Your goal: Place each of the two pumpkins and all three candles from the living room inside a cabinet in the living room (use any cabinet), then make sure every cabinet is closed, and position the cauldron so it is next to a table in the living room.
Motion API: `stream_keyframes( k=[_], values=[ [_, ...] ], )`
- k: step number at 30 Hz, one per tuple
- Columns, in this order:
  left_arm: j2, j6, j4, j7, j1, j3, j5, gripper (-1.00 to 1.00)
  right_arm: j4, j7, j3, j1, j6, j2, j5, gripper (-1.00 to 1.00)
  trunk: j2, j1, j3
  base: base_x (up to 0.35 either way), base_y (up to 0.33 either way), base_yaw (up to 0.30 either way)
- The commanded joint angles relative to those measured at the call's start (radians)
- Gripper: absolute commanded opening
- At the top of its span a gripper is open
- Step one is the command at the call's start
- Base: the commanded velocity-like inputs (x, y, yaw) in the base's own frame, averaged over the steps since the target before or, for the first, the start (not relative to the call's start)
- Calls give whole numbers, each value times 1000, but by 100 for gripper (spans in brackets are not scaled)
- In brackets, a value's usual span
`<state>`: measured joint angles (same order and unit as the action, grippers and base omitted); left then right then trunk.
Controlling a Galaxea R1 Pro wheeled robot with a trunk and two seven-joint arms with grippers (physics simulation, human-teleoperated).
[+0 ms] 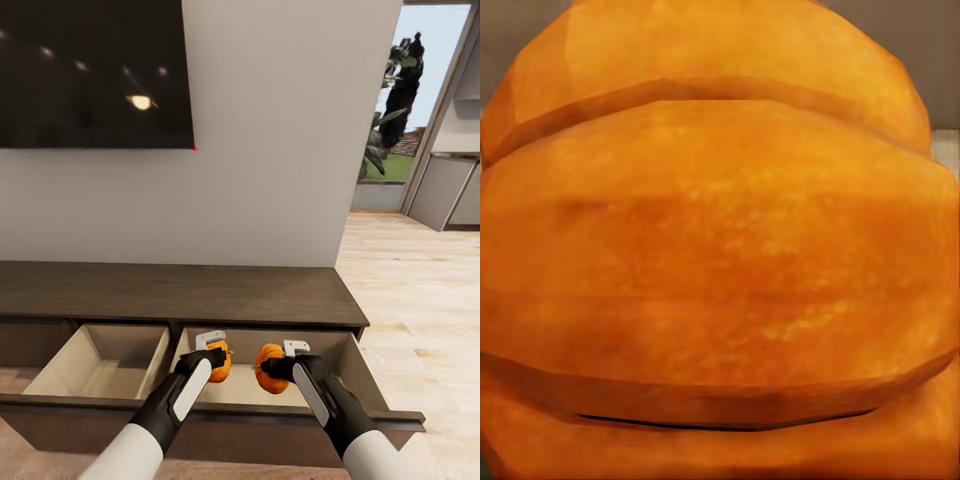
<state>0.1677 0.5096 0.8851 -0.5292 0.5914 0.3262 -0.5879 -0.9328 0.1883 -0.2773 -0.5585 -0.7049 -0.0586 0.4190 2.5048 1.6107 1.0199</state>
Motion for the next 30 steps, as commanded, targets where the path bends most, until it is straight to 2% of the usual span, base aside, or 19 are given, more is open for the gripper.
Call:
stream_keyframes(
  k=[1, 6, 10, 14, 30],
  values=[
    [0, 0, -1, -9, 1, 3, -10, -100, -1, 10, -2, -1, -2, 1, 11, -100, 1, 0, 5, 0, 0, 0],
    [0, -26, -65, -8, 1, 6, -9, -100, -19, 9, -1, -11, -6, 3, 12, -100, 2, 2, 24, 0, 0, 0],
    [0, -46, -72, -8, 1, 8, -9, -100, -78, 11, 2, -12, -12, 6, 12, -100, 3, 4, 40, 0, 0, 0],
    [0, -50, -75, -6, 1, 8, -9, -100, -115, 23, 3, -12, -28, 6, 12, -100, 3, 4, 40, 0, 0, 0],
    [-2, -81, -72, 3, 1, 8, -8, -100, -117, 26, 0, -12, -33, 2, 11, -100, 4, 6, 55, 0, 0, 0]
  ],
)
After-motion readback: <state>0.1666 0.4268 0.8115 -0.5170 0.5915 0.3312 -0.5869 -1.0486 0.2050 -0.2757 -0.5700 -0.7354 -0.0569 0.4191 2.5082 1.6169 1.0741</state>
